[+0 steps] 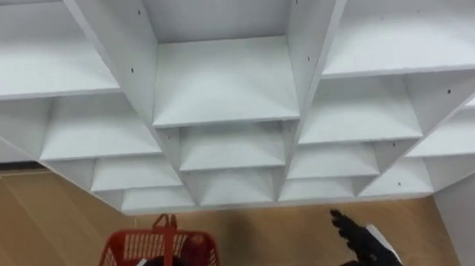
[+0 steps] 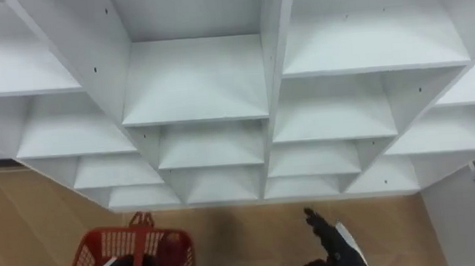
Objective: Collect fruits from the closet
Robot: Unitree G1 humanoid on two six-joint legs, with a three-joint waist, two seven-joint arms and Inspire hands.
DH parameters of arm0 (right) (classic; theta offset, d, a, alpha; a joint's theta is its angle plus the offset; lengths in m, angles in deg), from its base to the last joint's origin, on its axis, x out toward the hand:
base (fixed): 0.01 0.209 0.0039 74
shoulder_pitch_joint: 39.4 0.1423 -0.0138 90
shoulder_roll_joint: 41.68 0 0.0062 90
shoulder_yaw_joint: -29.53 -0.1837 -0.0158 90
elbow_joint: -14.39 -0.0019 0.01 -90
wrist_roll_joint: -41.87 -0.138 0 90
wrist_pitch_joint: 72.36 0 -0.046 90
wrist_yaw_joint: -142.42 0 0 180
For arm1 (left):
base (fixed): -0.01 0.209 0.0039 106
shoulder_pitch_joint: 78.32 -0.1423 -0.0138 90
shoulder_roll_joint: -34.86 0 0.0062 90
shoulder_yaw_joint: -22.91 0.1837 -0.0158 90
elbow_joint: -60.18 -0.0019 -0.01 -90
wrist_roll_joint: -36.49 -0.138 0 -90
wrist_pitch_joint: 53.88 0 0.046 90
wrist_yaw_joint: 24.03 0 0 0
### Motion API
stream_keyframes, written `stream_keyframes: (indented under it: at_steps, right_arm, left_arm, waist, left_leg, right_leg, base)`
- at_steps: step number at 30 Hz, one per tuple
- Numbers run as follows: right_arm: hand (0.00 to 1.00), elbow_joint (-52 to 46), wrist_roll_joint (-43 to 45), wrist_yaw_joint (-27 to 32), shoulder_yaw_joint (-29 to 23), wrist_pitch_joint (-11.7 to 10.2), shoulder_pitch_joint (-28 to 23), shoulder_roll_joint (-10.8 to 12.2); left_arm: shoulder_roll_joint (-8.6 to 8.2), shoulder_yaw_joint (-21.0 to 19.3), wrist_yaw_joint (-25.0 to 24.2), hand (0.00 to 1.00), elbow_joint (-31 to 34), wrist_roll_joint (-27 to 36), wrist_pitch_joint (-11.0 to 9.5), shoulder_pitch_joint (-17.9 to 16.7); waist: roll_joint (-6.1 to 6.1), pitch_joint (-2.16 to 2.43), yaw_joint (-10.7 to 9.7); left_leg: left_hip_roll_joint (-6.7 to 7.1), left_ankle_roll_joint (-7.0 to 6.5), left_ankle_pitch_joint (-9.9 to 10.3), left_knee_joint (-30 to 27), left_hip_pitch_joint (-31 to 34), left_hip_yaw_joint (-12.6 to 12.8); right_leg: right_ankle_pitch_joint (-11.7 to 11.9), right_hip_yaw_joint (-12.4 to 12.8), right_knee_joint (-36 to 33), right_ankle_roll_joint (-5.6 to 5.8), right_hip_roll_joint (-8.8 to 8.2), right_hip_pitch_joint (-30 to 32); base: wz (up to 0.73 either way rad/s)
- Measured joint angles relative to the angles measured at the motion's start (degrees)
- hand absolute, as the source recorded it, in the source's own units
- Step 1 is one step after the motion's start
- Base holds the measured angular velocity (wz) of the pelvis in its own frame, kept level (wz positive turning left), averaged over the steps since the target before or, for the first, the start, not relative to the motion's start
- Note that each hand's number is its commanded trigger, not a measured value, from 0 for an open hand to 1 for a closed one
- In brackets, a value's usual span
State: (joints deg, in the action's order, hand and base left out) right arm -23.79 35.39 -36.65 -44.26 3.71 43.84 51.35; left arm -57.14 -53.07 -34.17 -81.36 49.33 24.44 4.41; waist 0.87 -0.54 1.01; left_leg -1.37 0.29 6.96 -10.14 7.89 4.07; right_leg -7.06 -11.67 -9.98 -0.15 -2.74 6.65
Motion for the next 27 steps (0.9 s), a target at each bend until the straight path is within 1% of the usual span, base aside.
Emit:
stream_keyframes:
  at_steps: [1,3,5,6,9,10,12,13,14,15,17,20,22,24,27]
  right_arm:
    - [0.00,1.5,-1.1,0.3,-0.1,0.0,-0.1,0.1]
    - [0.00,5.4,-4.7,1.2,-3.2,0.2,-1.6,0.9]
    - [0.00,7.7,-6.0,1.7,-5.3,0.4,-2.3,1.6]
    - [0.00,9.1,-6.9,1.8,-6.2,0.8,-2.4,2.0]
    - [0.00,12.3,-8.2,1.4,-6.3,1.6,-2.5,2.4]
    - [0.00,13.0,-9.2,1.4,-6.3,1.7,-2.6,2.5]
    - [0.00,15.3,-11.5,1.3,-6.5,2.7,-2.9,2.6]
    - [0.00,15.6,-11.5,1.2,-7.0,2.9,-3.0,2.7]
    - [0.00,16.3,-11.7,0.7,-8.2,3.2,-3.1,2.9]
    - [0.00,17.1,-11.9,0.4,-9.3,3.4,-3.0,3.2]
    - [0.00,17.6,-12.0,-0.5,-10.8,3.6,-3.4,3.3]
    - [0.00,17.9,-12.0,-1.2,-11.6,3.7,-3.5,3.3]
    - [0.00,18.1,-12.0,-1.3,-12.1,3.9,-3.4,3.5]
    - [0.00,18.6,-12.1,-1.5,-13.0,4.0,-3.4,3.8]
    - [0.00,19.5,-12.3,-1.5,-13.6,4.1,-3.3,4.2]
  left_arm:
    - [-0.12,-0.5,0.1,1.00,-0.1,-0.1,0.0,-0.4]
    - [-1.12,-3.2,0.6,1.00,-0.2,-0.1,0.0,-2.6]
    - [-1.84,-5.1,0.6,1.00,-0.4,-0.1,0.0,-3.7]
    - [-2.14,-5.6,0.6,1.00,-1.4,-0.1,0.0,-3.8]
    - [-2.81,-6.8,0.6,1.00,-5.2,0.0,0.1,-3.8]
    - [-2.81,-6.9,0.6,1.00,-5.7,0.0,0.2,-3.9]
    - [-2.82,-7.8,0.7,1.00,-7.0,0.0,0.4,-3.8]
    - [-2.85,-8.2,0.7,1.00,-7.1,-0.1,0.4,-3.8]
    - [-3.00,-8.9,0.8,1.00,-7.3,-0.1,0.5,-3.8]
    - [-3.24,-9.4,0.8,1.00,-7.9,-0.1,0.6,-3.8]
    - [-3.37,-9.5,0.7,1.00,-8.3,-0.1,1.0,-4.1]
    - [-3.38,-9.5,0.6,1.00,-8.3,-0.1,1.8,-4.1]
    - [-3.49,-9.8,0.6,1.00,-8.3,-0.1,1.9,-4.1]
    - [-4.15,-11.2,0.7,1.00,-8.3,-0.1,2.5,-4.1]
    - [-4.71,-11.6,1.2,1.00,-8.3,-0.4,2.7,-4.0]
  waist:
    - [-0.02,0.16,0.1]
    - [-0.25,0.62,0.1]
    - [-0.40,0.65,0.2]
    - [-0.55,0.56,0.5]
    - [-0.91,0.52,0.5]
    - [-0.95,0.46,0.4]
    - [-0.96,0.39,0.5]
    - [-0.98,0.37,0.5]
    - [-1.04,0.23,0.5]
    - [-1.16,0.19,0.5]
    - [-1.38,0.02,0.5]
    - [-1.64,0.18,0.3]
    - [-1.70,0.24,0.3]
    - [-1.60,0.28,0.3]
    - [-1.52,0.23,0.3]
  left_leg:
    - [0.06,0.00,0.0,0.3,-0.6,-0.2]
    - [0.44,-0.09,0.1,0.6,-2.2,-1.5]
    - [0.58,-0.11,0.2,0.6,-2.9,-2.1]
    - [0.63,-0.10,0.2,0.6,-3.2,-2.3]
    - [0.65,-0.04,0.3,0.6,-3.9,-2.6]
    - [0.66,-0.02,0.4,0.6,-4.1,-2.7]
    - [0.66,0.07,0.5,0.6,-4.8,-2.9]
    - [0.66,0.11,0.5,0.6,-4.9,-2.9]
    - [0.65,0.16,0.6,0.8,-5.6,-2.9]
    - [0.64,0.19,0.8,0.9,-6.3,-2.8]
    - [0.62,0.17,1.1,0.9,-7.2,-2.6]
    - [0.63,0.17,1.3,0.9,-7.8,-2.5]
    - [0.62,0.18,1.3,1.0,-8.1,-2.3]
    - [0.61,0.16,1.3,1.1,-8.4,-1.8]
    - [0.60,0.14,1.3,1.5,-8.8,-1.4]
  right_leg:
    - [-0.1,-0.1,0.4,0.11,0.02,-0.8]
    - [-0.3,-1.1,1.3,0.37,-0.13,-3.2]
    - [-0.4,-1.6,1.4,0.47,-0.22,-4.2]
    - [-0.5,-1.9,1.4,0.48,-0.26,-4.5]
    - [-0.8,-2.2,1.4,0.54,-0.27,-5.4]
    - [-0.9,-2.3,1.4,0.51,-0.28,-5.6]
    - [-1.1,-2.4,1.4,0.51,-0.28,-6.0]
    - [-1.2,-2.3,1.4,0.51,-0.27,-6.2]
    - [-1.3,-2.2,1.4,0.51,-0.22,-7.0]
    - [-1.4,-2.0,1.4,0.50,-0.20,-7.3]
    - [-1.7,-1.8,1.4,0.56,-0.18,-8.1]
    - [-1.8,-1.6,1.5,0.61,-0.17,-8.7]
    - [-1.8,-1.4,1.5,0.61,-0.15,-8.8]
    - [-1.8,-1.1,1.4,0.63,-0.16,-8.8]
    - [-1.9,-0.7,1.4,0.69,-0.14,-8.8]
  base:
    - [0.25]
    - [0.24]
    - [0.19]
    - [0.11]
    - [0.06]
    - [0.07]
    - [0.05]
    - [0.00]
    - [-0.03]
    - [-0.06]
    - [-0.06]
    - [-0.02]
    - [-0.06]
    - [-0.09]
    - [-0.08]
